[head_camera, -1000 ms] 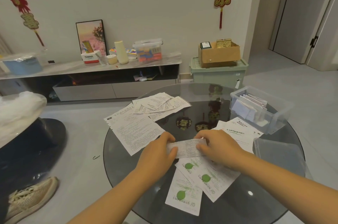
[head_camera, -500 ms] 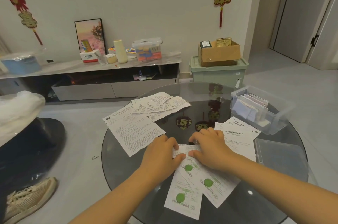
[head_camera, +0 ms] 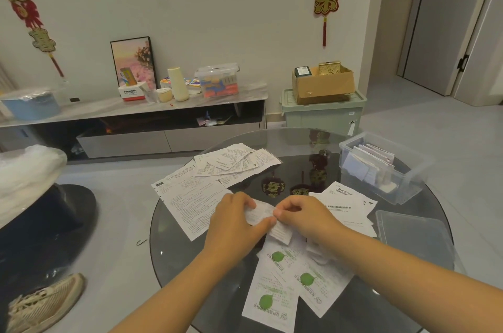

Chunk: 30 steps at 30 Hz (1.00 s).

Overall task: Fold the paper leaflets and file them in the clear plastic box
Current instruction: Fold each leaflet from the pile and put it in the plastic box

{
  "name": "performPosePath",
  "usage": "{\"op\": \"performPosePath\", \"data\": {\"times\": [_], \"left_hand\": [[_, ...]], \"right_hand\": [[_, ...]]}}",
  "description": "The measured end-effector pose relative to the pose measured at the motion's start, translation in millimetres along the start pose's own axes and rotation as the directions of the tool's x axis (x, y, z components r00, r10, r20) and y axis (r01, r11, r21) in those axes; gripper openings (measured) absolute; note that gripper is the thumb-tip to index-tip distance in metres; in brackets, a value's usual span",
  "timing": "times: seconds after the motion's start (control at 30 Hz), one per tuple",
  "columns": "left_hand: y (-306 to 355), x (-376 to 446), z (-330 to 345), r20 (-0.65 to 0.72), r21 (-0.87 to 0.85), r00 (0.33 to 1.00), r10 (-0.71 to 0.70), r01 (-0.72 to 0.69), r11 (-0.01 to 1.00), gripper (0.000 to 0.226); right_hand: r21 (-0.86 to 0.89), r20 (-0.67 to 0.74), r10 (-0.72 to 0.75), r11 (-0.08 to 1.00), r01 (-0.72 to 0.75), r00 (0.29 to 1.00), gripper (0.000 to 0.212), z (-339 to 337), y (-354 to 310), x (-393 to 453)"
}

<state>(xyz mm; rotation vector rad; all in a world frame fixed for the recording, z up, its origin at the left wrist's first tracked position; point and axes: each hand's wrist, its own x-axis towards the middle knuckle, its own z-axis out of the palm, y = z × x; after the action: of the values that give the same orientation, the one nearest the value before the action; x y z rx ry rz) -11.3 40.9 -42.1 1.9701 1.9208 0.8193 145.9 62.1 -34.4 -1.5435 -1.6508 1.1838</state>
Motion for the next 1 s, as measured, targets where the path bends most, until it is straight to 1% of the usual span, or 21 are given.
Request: {"op": "performPosePath", "data": {"times": [0.07, 0.1, 0.17, 0.23, 0.3, 0.37, 0.43, 0.47, 0.5, 0.57, 0.63, 0.7, 0.77, 0.8, 0.87, 0.9, 1.0], "left_hand": [[6, 3, -4, -0.015, -0.149, 1.0, -0.007, 0.004, 0.989, 0.04], [9, 4, -7, -0.011, -0.212, 1.0, -0.003, 0.001, 0.977, 0.037], [18, 5, -8, -0.009, -0.277, 1.0, 0.026, -0.027, 0.96, 0.026], [26, 7, -7, -0.018, -0.302, 0.998, 0.054, -0.057, 0.952, 0.019], [33, 9, -4, -0.015, -0.321, 0.999, 0.051, -0.053, 0.945, 0.017], [40, 12, -2, -0.006, -0.378, 1.0, 0.028, -0.028, 0.925, 0.014], [46, 16, -2, 0.003, -0.43, 1.0, 0.002, 0.0, 0.903, 0.016], [49, 18, -2, 0.006, -0.447, 1.0, -0.006, 0.008, 0.894, 0.017], [55, 21, -2, 0.006, -0.471, 1.0, -0.013, 0.014, 0.882, 0.018], [66, 27, -2, -0.004, -0.52, 1.0, -0.016, 0.011, 0.854, 0.019], [79, 33, 0, 0.003, -0.57, 1.0, -0.001, 0.002, 0.821, 0.017], [89, 39, 5, 0.058, -0.639, 0.998, -0.014, 0.048, 0.768, 0.013], [100, 49, 11, 0.123, -0.706, 0.992, -0.031, 0.11, 0.7, 0.017], [105, 54, 14, 0.139, -0.722, 0.99, -0.029, 0.122, 0.682, 0.02], [116, 64, 19, 0.147, -0.728, 0.989, -0.007, 0.112, 0.676, 0.023], [125, 70, 23, 0.148, -0.726, 0.989, 0.011, 0.101, 0.68, 0.024], [149, 86, 34, 0.153, -0.694, 0.986, 0.065, 0.061, 0.718, 0.027]], "right_hand": [[0.241, 0.014, 0.007, 0.971, -0.01, 1.0, 0.007, -4, -5, -3], [0.322, 0.022, -0.001, 0.947, -0.006, 1.0, 0.008, -6, -8, -6], [0.369, 0.025, -0.028, 0.929, 0.017, 0.999, 0.01, -11, -12, -7], [0.372, 0.0, -0.045, 0.927, 0.042, 0.999, 0.01, -17, -12, -7], [0.361, -0.047, -0.059, 0.93, 0.072, 0.997, 0.008, -20, -10, -4], [0.225, -0.165, -0.074, 0.968, 0.111, 0.984, 0.009, -22, -7, 1], [0.086, -0.284, -0.105, 0.987, 0.134, 0.953, 0.021, -26, -7, 4], [0.064, -0.3, -0.124, 0.987, 0.15, 0.946, 0.025, -30, -8, 4], [0.061, -0.287, -0.141, 0.984, 0.165, 0.948, 0.024, -37, -8, 5], [0.065, -0.232, -0.156, 0.982, 0.175, 0.96, 0.015, -52, -10, 4], [0.073, -0.245, -0.172, 0.978, 0.196, 0.954, 0.01, -68, -11, 3], [0.084, -0.295, -0.18, 0.973, 0.213, 0.938, 0.009, -83, -13, 3], [0.086, -0.318, -0.178, 0.973, 0.216, 0.931, 0.007, -99, -14, 5], [0.099, -0.312, -0.175, 0.972, 0.215, 0.934, 0.006, -107, -13, 5], [0.152, -0.297, -0.168, 0.964, 0.22, 0.94, 0.004, -121, -11, 5], [0.166, -0.312, -0.168, 0.96, 0.228, 0.935, 0.004, -131, -9, 5], [0.097, -0.397, -0.174, 0.968, 0.23, 0.901, 0.005, -154, -5, 6]]}}
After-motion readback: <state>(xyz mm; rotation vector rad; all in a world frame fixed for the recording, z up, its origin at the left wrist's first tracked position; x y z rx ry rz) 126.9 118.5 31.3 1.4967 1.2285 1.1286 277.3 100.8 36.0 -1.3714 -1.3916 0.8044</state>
